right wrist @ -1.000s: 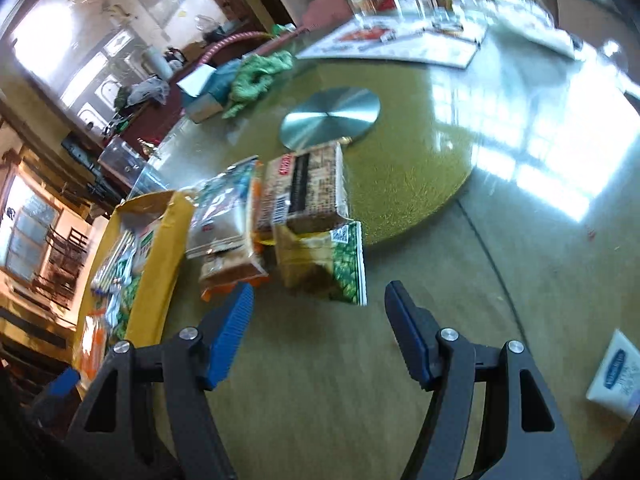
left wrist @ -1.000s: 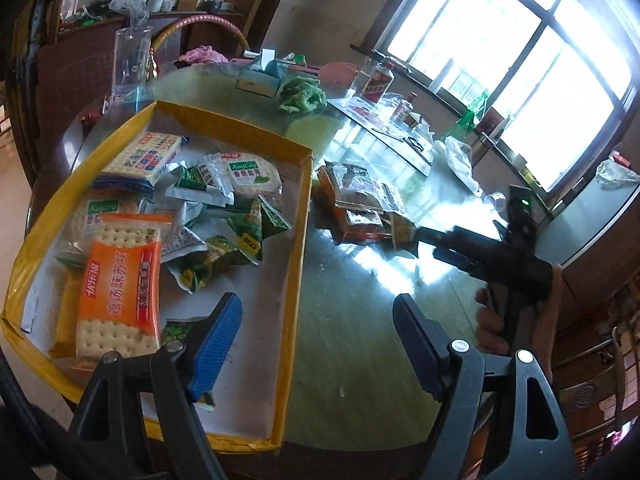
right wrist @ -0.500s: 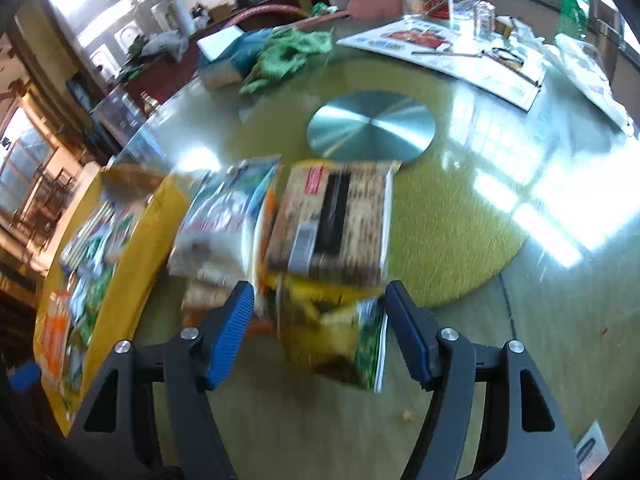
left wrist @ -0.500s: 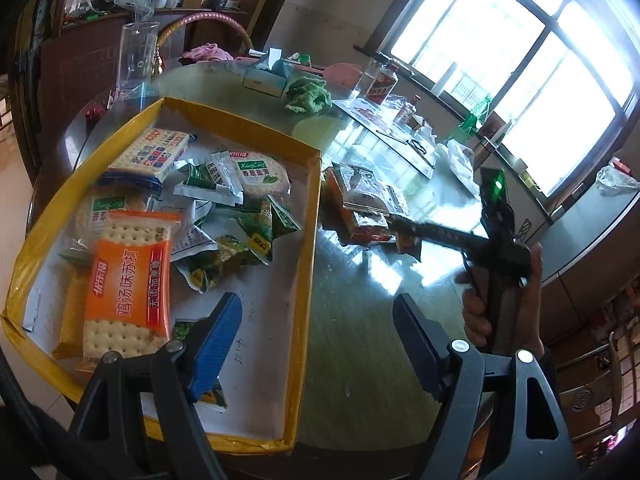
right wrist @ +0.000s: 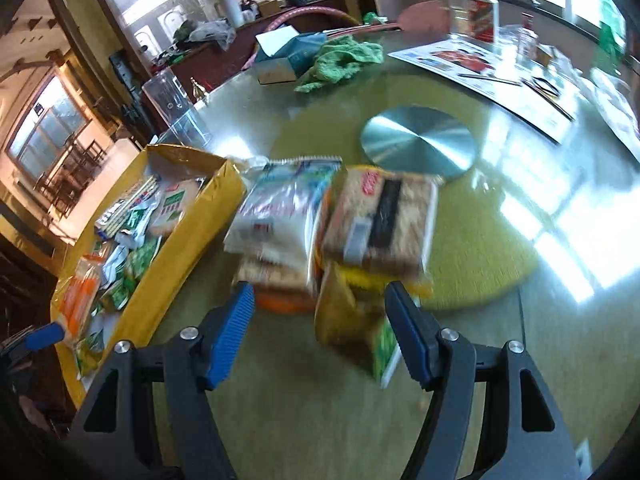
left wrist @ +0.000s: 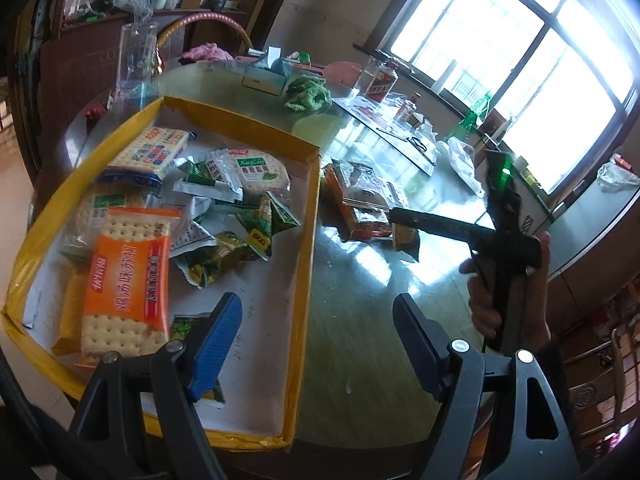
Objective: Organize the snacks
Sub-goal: 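Move the right gripper to the yellow snack bag and grasp it, then grasp the white printed pack with left gripper while right lifts the yellow bag, then carry both items over the tray and open both grippers to release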
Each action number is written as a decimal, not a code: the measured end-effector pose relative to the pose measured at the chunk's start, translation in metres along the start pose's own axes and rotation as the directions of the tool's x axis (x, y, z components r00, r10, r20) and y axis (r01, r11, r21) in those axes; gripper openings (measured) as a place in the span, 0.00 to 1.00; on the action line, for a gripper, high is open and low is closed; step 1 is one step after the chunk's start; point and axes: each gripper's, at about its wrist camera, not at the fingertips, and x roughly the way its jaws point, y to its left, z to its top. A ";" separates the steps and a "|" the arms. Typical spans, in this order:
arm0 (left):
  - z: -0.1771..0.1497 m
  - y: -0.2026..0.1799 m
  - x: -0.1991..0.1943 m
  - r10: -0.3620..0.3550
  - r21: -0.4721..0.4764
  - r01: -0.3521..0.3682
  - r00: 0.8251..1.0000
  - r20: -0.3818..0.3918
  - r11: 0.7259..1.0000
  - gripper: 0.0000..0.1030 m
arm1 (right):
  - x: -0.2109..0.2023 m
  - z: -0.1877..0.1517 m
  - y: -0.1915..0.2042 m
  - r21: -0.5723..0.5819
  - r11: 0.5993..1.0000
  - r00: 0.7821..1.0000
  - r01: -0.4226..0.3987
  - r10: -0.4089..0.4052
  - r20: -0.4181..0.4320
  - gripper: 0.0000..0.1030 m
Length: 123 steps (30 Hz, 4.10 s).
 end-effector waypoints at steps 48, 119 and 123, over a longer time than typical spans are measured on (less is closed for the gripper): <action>0.121 -0.087 0.191 0.123 0.068 -0.110 0.964 -0.234 0.992 0.74 | -0.064 -0.119 -0.051 0.379 0.909 0.973 0.173 -0.217 0.075 0.32; 0.051 0.156 -0.021 0.076 -0.215 -0.071 0.997 0.015 0.974 0.52 | -0.002 -0.015 0.191 -0.020 0.988 0.984 -0.151 0.153 0.092 0.27; 0.052 0.156 -0.012 0.129 -0.167 -0.131 0.991 -0.028 0.977 0.52 | 0.024 0.002 0.194 -0.005 0.987 0.986 -0.163 0.163 0.043 0.27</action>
